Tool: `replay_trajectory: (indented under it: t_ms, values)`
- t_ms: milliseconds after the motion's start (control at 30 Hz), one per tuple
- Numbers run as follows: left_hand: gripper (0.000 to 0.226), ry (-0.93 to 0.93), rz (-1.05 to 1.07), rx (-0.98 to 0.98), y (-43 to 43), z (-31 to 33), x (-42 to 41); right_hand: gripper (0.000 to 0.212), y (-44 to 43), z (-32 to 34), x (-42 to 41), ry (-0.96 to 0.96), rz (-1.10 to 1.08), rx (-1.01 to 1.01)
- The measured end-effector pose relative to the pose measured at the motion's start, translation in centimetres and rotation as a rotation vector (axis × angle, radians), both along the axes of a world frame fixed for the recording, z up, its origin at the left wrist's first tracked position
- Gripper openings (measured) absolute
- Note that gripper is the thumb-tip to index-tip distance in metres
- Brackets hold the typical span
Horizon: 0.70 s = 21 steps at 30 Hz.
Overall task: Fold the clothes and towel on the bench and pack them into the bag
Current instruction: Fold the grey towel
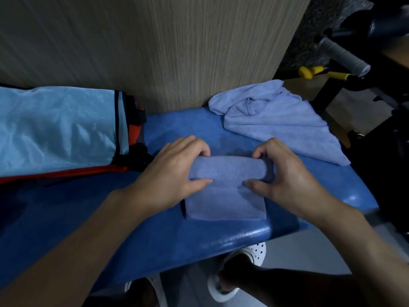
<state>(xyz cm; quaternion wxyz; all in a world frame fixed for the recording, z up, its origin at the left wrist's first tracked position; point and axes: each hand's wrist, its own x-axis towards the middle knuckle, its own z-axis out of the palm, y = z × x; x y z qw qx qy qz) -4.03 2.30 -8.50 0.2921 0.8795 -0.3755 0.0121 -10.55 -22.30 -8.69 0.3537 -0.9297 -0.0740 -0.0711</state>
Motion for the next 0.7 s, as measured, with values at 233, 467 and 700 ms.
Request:
replay_trajectory:
  t_ms: [233,467,700]
  values:
    - [0.039,0.178,-0.146,0.046,0.3,0.2,-2.0,0.043,-0.6,0.1,-0.9,0.163,0.132,0.211]
    - [0.033,0.362,-0.135,-0.011,-0.2,-0.1,-1.9,0.066,-0.8,0.7,-1.6,0.431,0.170,-0.039]
    - [0.069,0.410,-0.102,0.171,-0.3,0.3,-1.9,0.048,-0.2,1.0,-1.5,0.475,0.135,-0.040]
